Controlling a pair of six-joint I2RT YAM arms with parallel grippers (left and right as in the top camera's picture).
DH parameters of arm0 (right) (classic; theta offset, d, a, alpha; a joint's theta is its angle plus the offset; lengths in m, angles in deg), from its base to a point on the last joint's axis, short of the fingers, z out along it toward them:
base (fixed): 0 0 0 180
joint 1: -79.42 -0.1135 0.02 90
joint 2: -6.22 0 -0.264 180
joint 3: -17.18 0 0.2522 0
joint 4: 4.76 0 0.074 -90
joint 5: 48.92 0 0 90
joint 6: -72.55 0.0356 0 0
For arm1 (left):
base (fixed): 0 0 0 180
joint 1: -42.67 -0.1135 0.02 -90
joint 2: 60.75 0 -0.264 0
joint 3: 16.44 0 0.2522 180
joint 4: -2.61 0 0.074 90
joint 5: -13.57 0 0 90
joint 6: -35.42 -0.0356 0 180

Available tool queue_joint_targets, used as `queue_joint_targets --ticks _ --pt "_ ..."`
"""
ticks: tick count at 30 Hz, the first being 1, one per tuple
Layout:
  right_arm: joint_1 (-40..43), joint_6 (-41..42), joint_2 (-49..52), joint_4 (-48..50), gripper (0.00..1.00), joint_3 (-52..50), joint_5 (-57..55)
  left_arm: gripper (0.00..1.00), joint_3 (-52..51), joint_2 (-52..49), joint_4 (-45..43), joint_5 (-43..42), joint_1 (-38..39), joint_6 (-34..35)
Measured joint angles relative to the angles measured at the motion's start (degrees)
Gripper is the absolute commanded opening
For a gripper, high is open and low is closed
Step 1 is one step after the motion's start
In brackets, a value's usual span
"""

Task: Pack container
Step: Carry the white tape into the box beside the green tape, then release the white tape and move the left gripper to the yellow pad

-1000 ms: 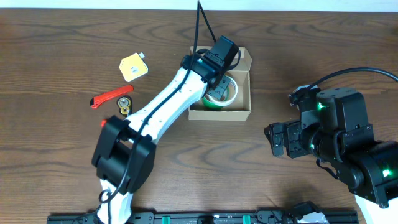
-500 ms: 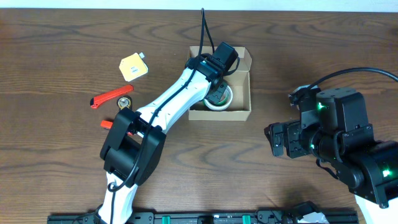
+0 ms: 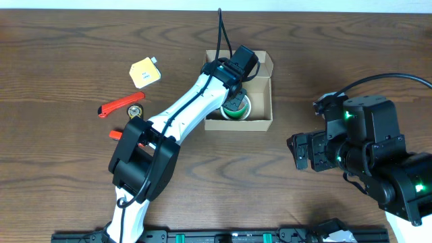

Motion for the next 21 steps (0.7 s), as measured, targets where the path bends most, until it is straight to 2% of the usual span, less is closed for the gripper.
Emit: queue_joint_targets --ticks 9,21 --pt "0.0 0.0 0.0 0.0 0.99 0.0 0.0 0.50 0.0 0.1 0.6 1.3 0.0 0.2" --pt "0.0 0.0 0.0 0.0 0.99 0.0 0.0 0.46 1.5 5.6 -0.2 3.9 0.0 0.0"
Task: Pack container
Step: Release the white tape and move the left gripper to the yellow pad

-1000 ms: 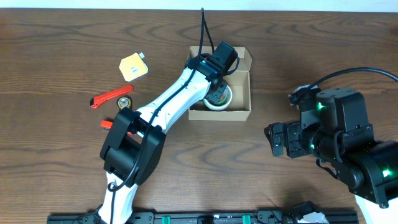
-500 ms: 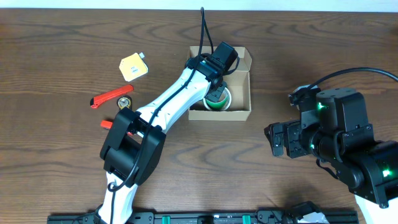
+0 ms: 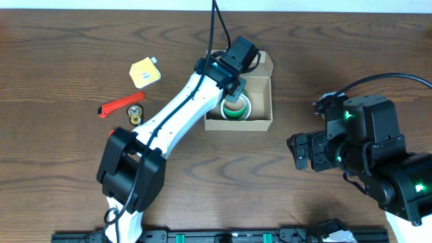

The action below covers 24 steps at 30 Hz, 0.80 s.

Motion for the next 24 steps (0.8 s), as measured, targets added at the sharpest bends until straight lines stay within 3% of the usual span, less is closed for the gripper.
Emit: queue_joint_targets --ticks 16,24 --pt "0.0 0.0 0.0 0.0 0.99 0.0 0.0 0.40 0.2 0.0 0.8 0.0 0.0 -0.1" --pt "0.0 0.0 0.0 0.0 0.99 0.0 0.0 0.54 0.2 4.9 1.0 1.6 -5.3 2.2"
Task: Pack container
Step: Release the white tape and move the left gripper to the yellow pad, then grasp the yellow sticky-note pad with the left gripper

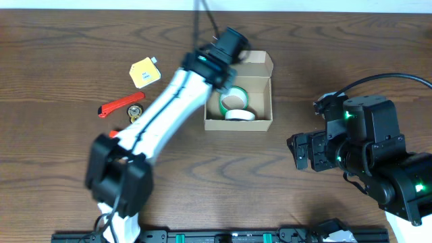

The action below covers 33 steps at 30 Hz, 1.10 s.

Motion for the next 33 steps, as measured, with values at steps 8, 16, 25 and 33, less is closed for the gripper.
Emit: queue_joint_targets --ticks 8,16,25,33 --pt "0.0 0.0 0.0 0.0 0.99 0.0 0.0 0.87 0.2 1.9 0.7 0.8 -17.2 4.1" --pt "0.0 0.0 0.0 0.0 0.99 0.0 0.0 0.96 0.2 -6.2 -2.9 -2.0 -23.5 7.2" --pt "0.0 0.0 0.0 0.0 0.99 0.0 0.0 0.96 3.3 -15.8 -3.6 -2.3 -23.7 15.1" --pt "0.0 0.0 0.0 0.0 0.99 0.0 0.0 0.96 12.6 -22.7 0.1 -2.9 -24.8 20.1"
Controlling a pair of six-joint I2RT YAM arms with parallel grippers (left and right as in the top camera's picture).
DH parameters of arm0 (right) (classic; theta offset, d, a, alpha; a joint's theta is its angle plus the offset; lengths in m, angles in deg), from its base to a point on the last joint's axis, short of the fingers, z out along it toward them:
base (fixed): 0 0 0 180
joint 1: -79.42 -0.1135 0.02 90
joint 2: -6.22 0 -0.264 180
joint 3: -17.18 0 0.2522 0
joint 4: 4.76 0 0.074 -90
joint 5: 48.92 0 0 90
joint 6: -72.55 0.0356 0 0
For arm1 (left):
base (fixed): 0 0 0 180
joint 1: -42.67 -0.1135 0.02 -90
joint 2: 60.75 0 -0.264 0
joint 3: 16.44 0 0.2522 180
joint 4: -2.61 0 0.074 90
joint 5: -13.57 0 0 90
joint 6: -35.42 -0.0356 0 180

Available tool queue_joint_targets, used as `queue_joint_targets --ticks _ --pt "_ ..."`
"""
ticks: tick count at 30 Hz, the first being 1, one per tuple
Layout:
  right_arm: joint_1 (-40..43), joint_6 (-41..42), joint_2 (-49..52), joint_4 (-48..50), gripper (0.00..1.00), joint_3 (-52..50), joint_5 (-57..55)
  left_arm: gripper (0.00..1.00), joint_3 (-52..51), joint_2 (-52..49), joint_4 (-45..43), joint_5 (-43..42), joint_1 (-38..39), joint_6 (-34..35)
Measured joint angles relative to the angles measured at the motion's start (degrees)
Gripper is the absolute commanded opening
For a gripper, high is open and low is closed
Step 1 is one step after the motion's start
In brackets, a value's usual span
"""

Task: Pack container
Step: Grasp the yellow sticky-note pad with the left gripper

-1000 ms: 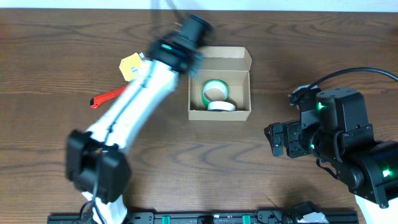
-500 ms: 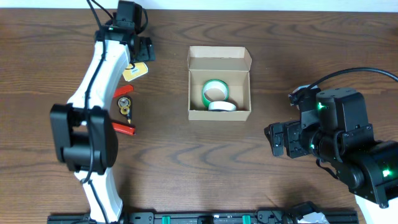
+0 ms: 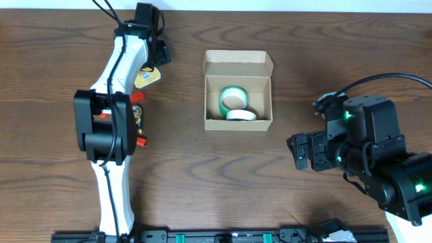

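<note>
The open cardboard box [image 3: 264,101] sits at the table's middle back. A green tape roll [image 3: 225,96] and a white tape roll [image 3: 241,115] lie inside it. My left gripper [image 3: 155,52] is at the far left back, just above a yellow tape measure [image 3: 151,77], and its fingers look spread with nothing in them. The left arm covers most of a red cutter [image 3: 137,97] and a small round item [image 3: 139,119]. My right gripper [image 3: 299,152] hangs to the right of the box, empty, and its jaws are too dark to read.
The left arm [image 3: 111,121] stretches from the front edge to the back along the left side. The bulky right arm [image 3: 368,155] fills the right front. A red bit [image 3: 142,142] pokes out beside the left arm.
My left gripper has moved from the box's back left corner to the far left, over the yellow tape measure. The arm now covers the red cutter. Both rolls stay in the box.
My left gripper was down inside the box on the green roll. It then stood higher in the box with the roll below it. Later it was at the box's back left rim, both rolls lying inside. Now it is over the yellow tape measure. The right arm stayed still.
</note>
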Motion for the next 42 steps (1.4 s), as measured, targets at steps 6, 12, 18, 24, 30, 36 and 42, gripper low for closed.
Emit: queue_joint_targets --ticks 6,12,18,24,30,36,42 --pt "0.0 0.0 0.0 0.0 0.99 0.0 0.0 0.96 0.6 -2.5 0.7 -1.6 -0.9 3.1" --pt "0.0 0.0 0.0 0.0 0.99 0.0 0.0 0.96 0.6 -4.2 0.8 -4.1 -2.4 3.8" --pt "0.0 0.0 0.0 0.0 0.99 0.0 0.0 0.96 0.6 -4.9 0.8 -4.9 -2.7 3.8" --pt "0.0 0.0 0.0 0.0 0.99 0.0 0.0 0.96 0.7 -5.3 1.2 -5.1 -2.7 3.3" --pt "0.0 0.0 0.0 0.0 0.99 0.0 0.0 0.95 0.9 -5.3 1.8 -5.2 -2.6 2.9" --pt "0.0 0.0 0.0 0.0 0.99 0.0 0.0 0.75 1.1 -5.3 2.8 -5.3 -2.6 2.3" --pt "0.0 0.0 0.0 0.0 0.99 0.0 0.0 0.67 2.6 -5.8 5.8 -5.2 -2.6 1.1"
